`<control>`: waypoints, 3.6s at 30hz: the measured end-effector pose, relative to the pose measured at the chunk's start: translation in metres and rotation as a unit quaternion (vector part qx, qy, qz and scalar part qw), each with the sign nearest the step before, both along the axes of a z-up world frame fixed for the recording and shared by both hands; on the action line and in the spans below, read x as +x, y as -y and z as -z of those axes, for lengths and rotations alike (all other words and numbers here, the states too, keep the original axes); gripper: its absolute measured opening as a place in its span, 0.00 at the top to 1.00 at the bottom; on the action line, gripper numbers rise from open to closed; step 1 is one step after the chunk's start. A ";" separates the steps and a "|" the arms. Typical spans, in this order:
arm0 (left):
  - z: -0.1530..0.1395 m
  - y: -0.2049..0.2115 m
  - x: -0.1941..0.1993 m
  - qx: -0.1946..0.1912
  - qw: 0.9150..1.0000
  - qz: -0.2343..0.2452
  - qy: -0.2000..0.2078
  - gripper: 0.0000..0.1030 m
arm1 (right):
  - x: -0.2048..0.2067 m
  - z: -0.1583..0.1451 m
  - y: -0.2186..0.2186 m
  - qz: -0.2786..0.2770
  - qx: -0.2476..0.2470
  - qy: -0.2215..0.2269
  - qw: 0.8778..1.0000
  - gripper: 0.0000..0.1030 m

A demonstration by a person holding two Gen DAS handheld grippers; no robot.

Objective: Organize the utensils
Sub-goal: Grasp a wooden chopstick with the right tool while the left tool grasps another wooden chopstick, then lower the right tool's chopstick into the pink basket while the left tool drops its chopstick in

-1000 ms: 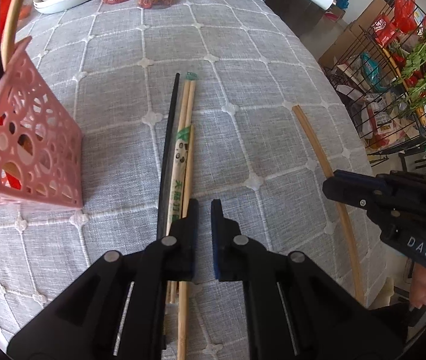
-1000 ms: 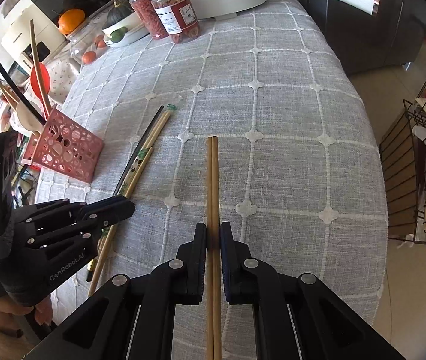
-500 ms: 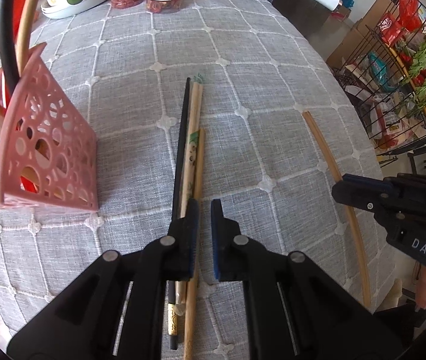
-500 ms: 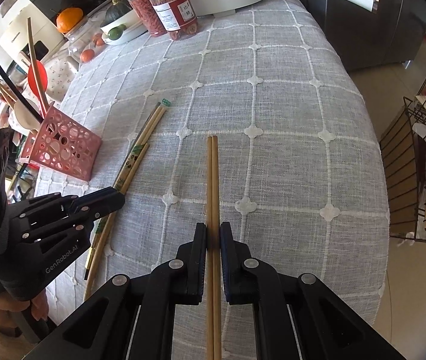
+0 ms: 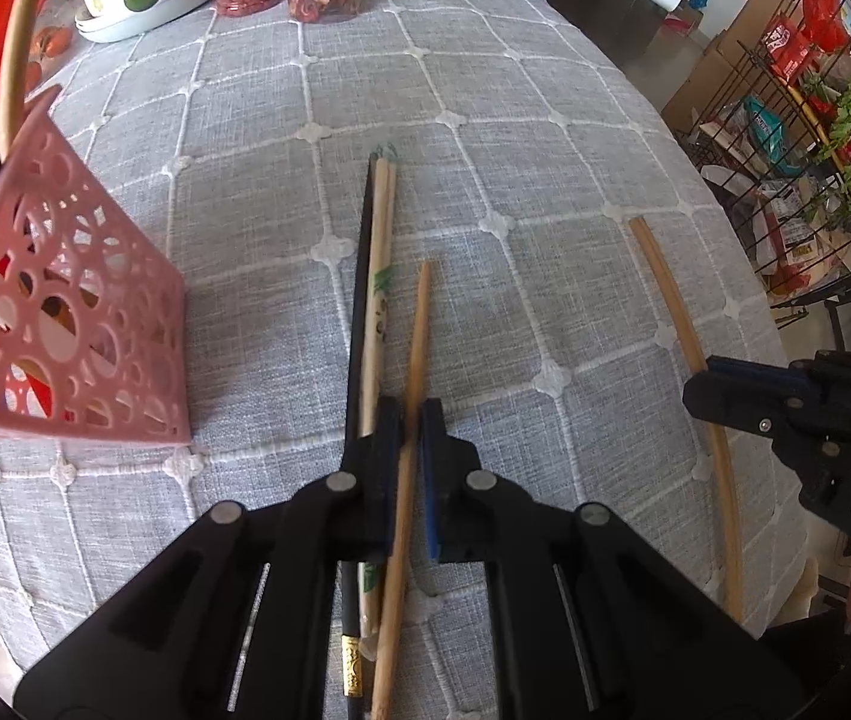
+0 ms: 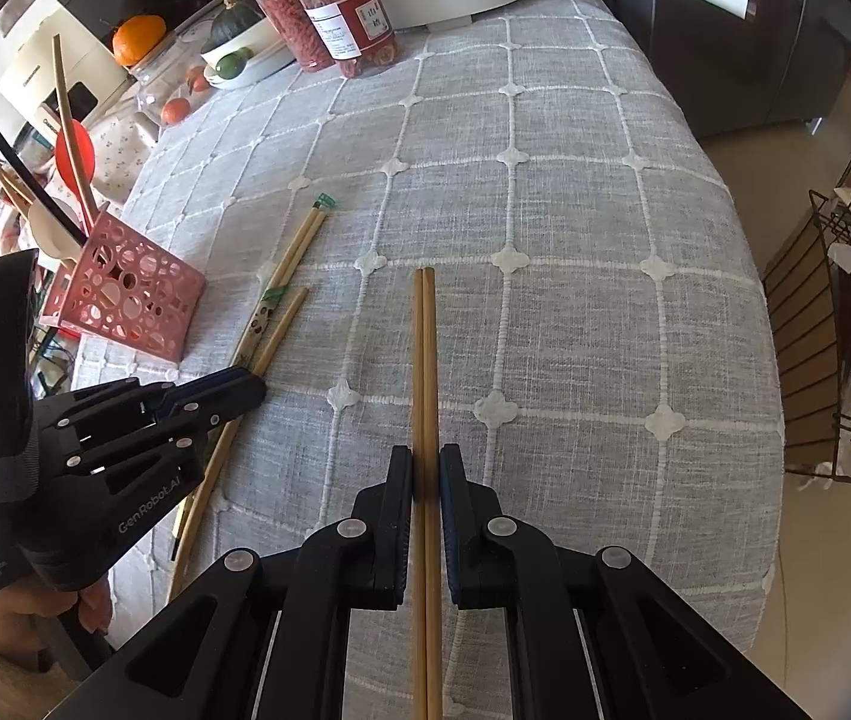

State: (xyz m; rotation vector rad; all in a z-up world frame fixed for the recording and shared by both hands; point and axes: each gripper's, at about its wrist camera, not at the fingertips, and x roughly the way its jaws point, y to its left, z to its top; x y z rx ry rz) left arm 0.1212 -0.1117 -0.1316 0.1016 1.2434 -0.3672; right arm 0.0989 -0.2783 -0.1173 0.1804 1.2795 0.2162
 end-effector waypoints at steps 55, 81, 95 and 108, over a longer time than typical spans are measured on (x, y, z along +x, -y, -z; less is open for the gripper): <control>-0.201 -0.155 -0.093 -0.161 0.881 -0.130 0.426 0.94 | -0.058 -0.156 -0.054 0.022 0.080 0.320 0.944 0.95; -0.135 -0.151 -0.031 -0.106 0.911 -0.152 0.369 0.93 | -0.042 -0.172 -0.114 -0.001 0.095 0.370 0.924 0.95; -0.138 -0.178 -0.049 -0.082 0.934 -0.205 0.279 0.41 | -0.029 -0.170 -0.131 -0.003 0.086 0.377 0.922 0.95; -0.112 -0.195 -0.044 -0.083 0.957 -0.202 0.191 0.40 | -0.023 -0.179 -0.157 -0.007 0.088 0.412 0.907 0.95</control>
